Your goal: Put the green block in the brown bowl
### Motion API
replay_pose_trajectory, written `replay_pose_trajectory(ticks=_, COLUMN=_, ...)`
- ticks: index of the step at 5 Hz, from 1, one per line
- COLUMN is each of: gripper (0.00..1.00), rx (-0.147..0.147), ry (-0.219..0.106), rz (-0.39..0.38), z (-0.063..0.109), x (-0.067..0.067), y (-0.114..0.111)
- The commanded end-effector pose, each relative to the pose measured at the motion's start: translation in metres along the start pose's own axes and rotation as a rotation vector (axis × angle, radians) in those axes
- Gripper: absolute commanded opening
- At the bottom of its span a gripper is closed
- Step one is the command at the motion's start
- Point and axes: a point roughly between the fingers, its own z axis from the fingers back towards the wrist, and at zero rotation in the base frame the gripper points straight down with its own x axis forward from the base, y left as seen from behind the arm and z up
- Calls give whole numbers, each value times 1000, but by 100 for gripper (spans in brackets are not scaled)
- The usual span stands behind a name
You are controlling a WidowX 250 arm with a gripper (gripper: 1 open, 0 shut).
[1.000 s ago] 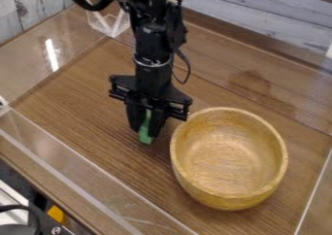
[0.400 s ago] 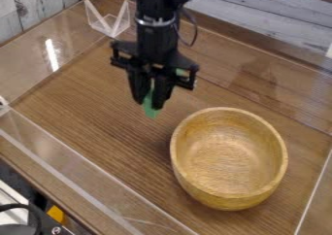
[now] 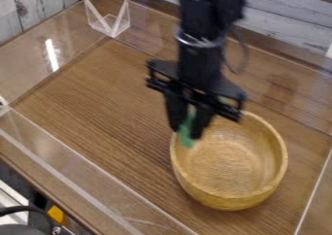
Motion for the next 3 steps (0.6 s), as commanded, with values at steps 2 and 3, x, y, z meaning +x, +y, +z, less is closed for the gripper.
replay_pose_trajectory(ticks=2, gripper=0, rx=-3, ry=-32, rz=-74, z=6, x=-6, y=-44)
replay_pose_trajectory(ticks=3, gripper=0, rx=-6, ry=-41, rz=-112, z=4, x=-6, y=-55)
